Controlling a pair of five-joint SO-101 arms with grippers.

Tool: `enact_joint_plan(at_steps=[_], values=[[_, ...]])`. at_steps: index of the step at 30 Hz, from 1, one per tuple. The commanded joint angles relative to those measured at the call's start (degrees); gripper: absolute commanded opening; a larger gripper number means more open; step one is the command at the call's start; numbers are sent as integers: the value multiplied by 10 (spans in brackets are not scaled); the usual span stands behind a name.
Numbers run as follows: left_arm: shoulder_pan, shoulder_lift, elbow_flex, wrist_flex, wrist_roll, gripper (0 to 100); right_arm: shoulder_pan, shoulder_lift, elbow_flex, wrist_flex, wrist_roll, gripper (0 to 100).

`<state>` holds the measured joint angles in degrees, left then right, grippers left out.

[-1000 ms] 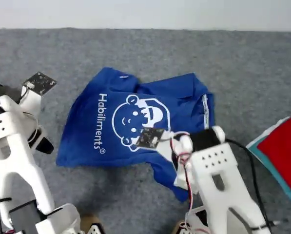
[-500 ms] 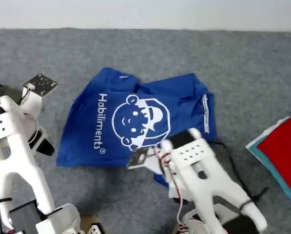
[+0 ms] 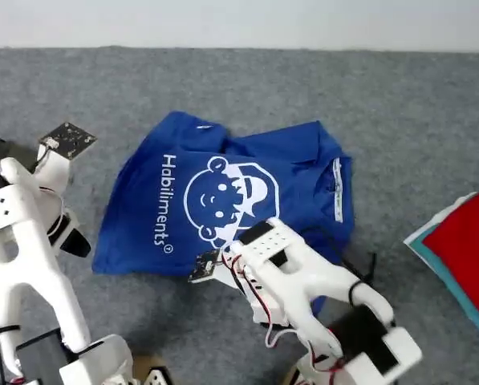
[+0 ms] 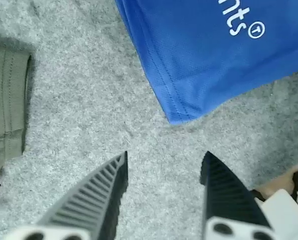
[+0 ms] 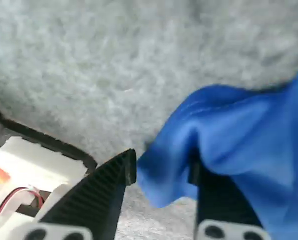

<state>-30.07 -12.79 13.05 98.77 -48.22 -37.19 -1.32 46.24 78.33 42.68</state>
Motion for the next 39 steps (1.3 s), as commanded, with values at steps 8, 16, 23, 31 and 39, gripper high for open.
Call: enact_joint_plan(at_steps=[8, 16, 23, 31, 39], values=[[9, -25, -1, 18, -5, 171, 87, -23, 7, -84, -4, 117], [88, -20, 10, 18, -6, 170, 167, -86, 7, -97, 8, 9], [195, -23, 146, 3, -9, 170, 211, -142, 7, -93, 4, 10], [254, -18, 155, -48, -6, 250, 247, -216, 7, -33, 8, 10], [268, 96, 152, -116, -9, 250, 285, -285, -33, 29, 8, 10]])
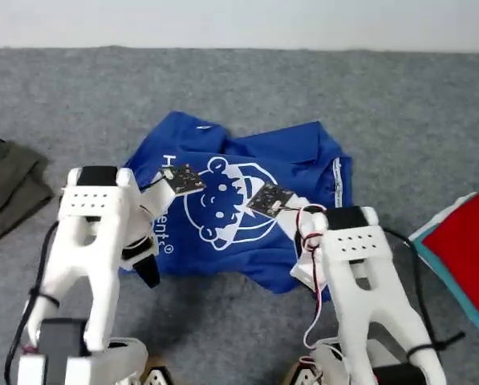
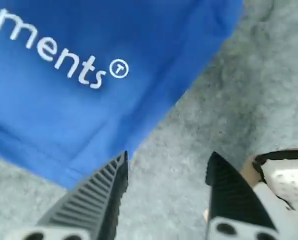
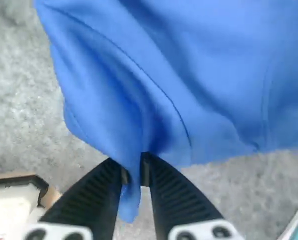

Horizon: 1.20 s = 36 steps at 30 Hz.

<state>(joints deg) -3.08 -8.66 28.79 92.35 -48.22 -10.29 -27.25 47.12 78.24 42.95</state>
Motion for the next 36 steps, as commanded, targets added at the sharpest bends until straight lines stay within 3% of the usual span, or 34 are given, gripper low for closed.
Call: enact_joint_plan(at_steps=[1, 5, 14, 20, 23, 27, 30, 36], values=[[-6, 69, -6, -66, -9, 249, 21, -29, -52, 39, 5, 10], [-8, 132, -7, -84, -10, 205, 31, -29, -71, 50, 14, 10], [-10, 205, -7, -212, -10, 172, 33, -34, -105, 101, 29, 10], [-9, 204, -22, -263, -10, 21, 33, -29, -173, 136, 30, 10], [-9, 204, -65, -205, -10, 13, 28, -29, -175, 145, 30, 10], [-12, 204, -153, -44, -11, 13, 28, -29, -173, 203, 69, 10], [-12, 205, -224, 84, -57, 13, 32, -32, -173, 246, 110, 10], [-68, 155, -207, 84, -70, 13, 60, -59, -170, 248, 114, 10]])
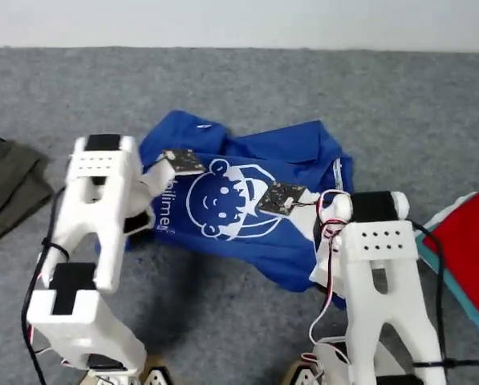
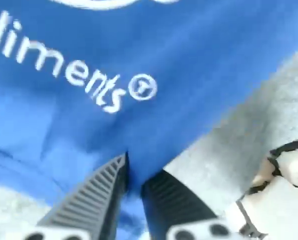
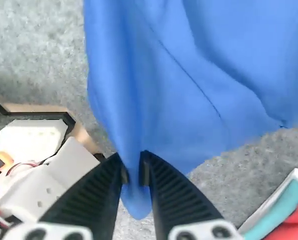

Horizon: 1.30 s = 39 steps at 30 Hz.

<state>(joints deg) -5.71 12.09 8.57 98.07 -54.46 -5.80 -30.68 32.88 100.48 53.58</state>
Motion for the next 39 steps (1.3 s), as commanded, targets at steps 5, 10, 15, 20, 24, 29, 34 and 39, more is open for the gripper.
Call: enact_joint_plan(at_steps=[5, 10, 15, 20, 24, 29, 34, 39], values=[[-99, -171, 95, 28, -74, 13, 11, -88, 32, 27, 10, 10], [-127, -336, 230, 28, -128, 13, 14, -180, 117, 28, 31, 10], [-127, -511, 266, 28, -127, 13, 13, -325, 115, 28, 27, 9], [-132, -666, 312, 28, -127, 13, 15, -428, 98, 28, 4, 9], [-127, -751, 350, 27, -128, 13, 14, -436, 97, 26, -16, 9], [-104, -741, 359, 4, -120, 13, 14, -375, 116, -40, -72, 9], [-53, -662, 355, -97, -29, 13, 13, -238, 116, -212, -148, 9], [-21, -540, 313, -174, 53, 13, 14, -65, 62, -325, -176, 9]])
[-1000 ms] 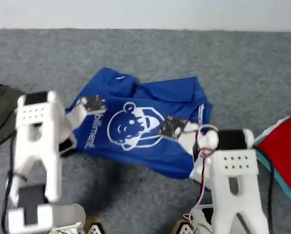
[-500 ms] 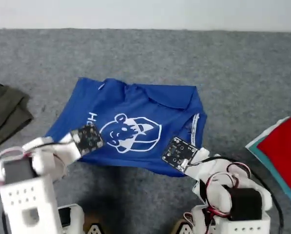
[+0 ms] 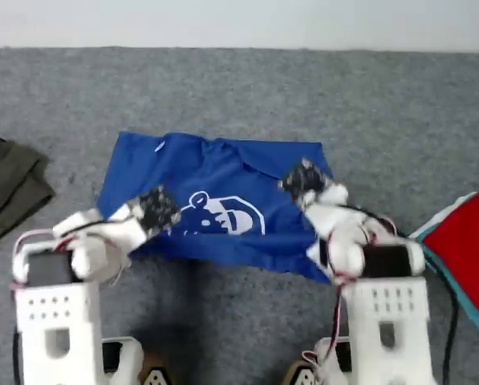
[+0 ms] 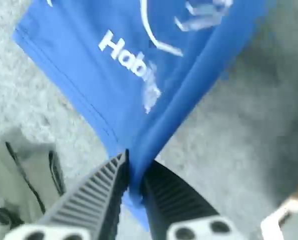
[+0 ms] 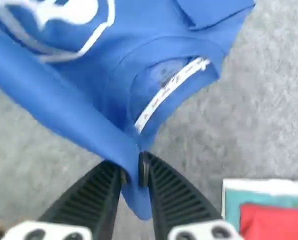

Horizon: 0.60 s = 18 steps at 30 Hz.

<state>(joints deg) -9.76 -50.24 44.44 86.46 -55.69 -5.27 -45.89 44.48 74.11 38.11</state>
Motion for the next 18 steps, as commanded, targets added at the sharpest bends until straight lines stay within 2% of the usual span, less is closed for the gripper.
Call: enact_joint_plan(at_steps=[1, 5, 8, 12, 18], values=[[20, 113, -65, -65, 79, 13, 8, 119, -76, -75, -26, 9], [18, 254, -179, -88, 123, 13, 9, 252, -192, -116, -41, 9], [16, 372, -316, -80, 159, 13, 17, 356, -310, -116, -58, 9], [16, 538, -559, -18, 210, 13, 49, 499, -486, -103, -80, 9], [18, 825, -959, 83, 288, 15, 77, 728, -789, -13, -92, 17]])
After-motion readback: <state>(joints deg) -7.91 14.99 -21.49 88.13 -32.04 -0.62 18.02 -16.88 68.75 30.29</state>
